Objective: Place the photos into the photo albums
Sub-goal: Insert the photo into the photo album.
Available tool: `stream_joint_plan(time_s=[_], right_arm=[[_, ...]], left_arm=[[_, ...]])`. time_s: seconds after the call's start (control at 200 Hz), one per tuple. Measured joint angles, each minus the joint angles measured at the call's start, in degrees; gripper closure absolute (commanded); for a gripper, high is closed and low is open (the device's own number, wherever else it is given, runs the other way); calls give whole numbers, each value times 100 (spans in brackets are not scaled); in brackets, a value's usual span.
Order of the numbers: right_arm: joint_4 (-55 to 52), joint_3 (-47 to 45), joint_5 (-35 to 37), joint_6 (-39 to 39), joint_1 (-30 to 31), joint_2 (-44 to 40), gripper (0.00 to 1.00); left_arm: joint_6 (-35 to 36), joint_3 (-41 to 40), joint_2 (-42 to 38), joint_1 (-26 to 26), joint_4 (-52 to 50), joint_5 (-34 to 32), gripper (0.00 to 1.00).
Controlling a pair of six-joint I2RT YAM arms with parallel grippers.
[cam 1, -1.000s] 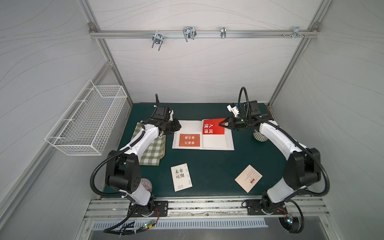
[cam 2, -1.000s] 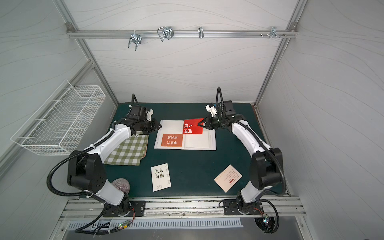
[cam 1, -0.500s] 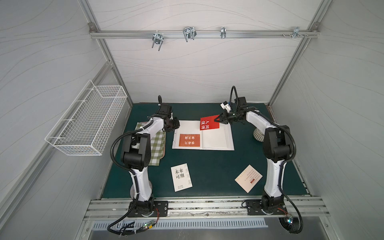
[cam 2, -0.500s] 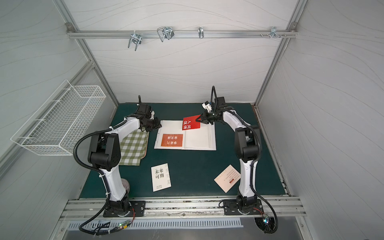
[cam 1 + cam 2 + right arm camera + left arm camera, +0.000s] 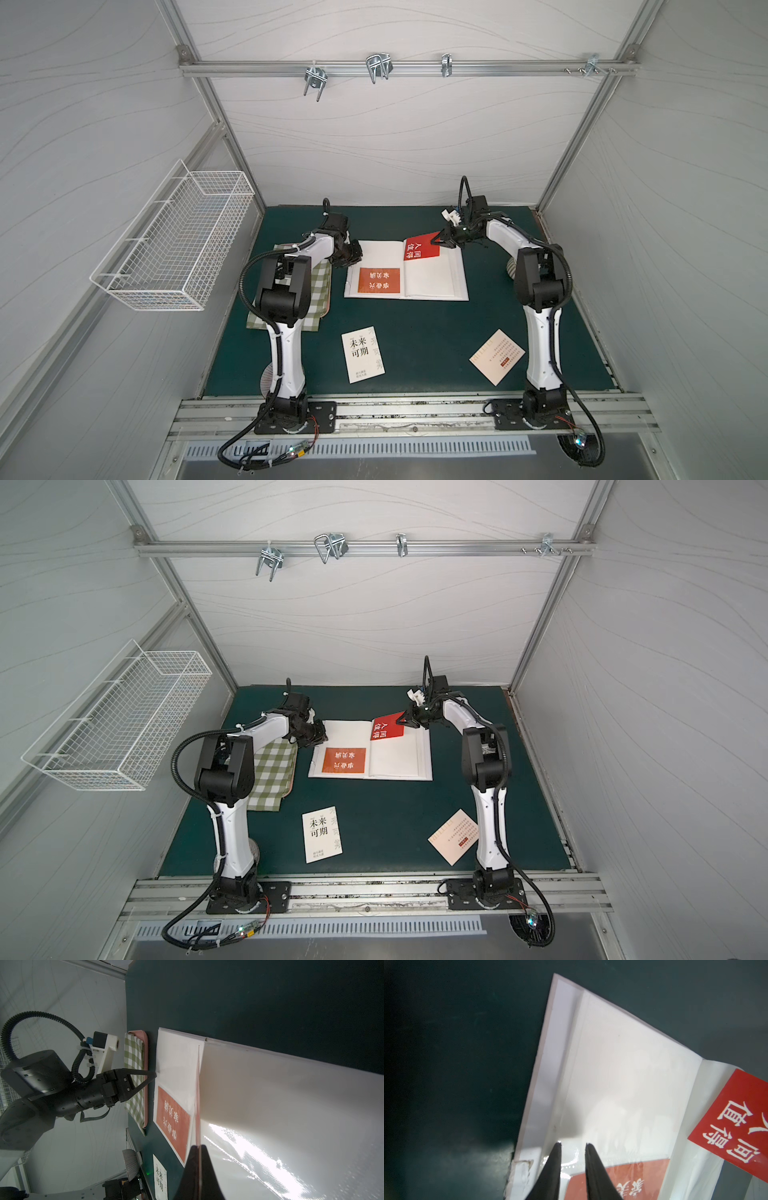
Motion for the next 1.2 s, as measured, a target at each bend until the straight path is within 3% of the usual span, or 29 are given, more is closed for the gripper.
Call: stream_joint_plan(time_s=[0.72, 1.2], right_arm=[[-857, 555, 872, -247, 417, 116, 100], [-658, 291, 625, 11, 240, 201, 100]], left_arm=[[-4, 0, 7, 0, -24, 24, 73], [-50, 2, 7, 0, -24, 127, 73]])
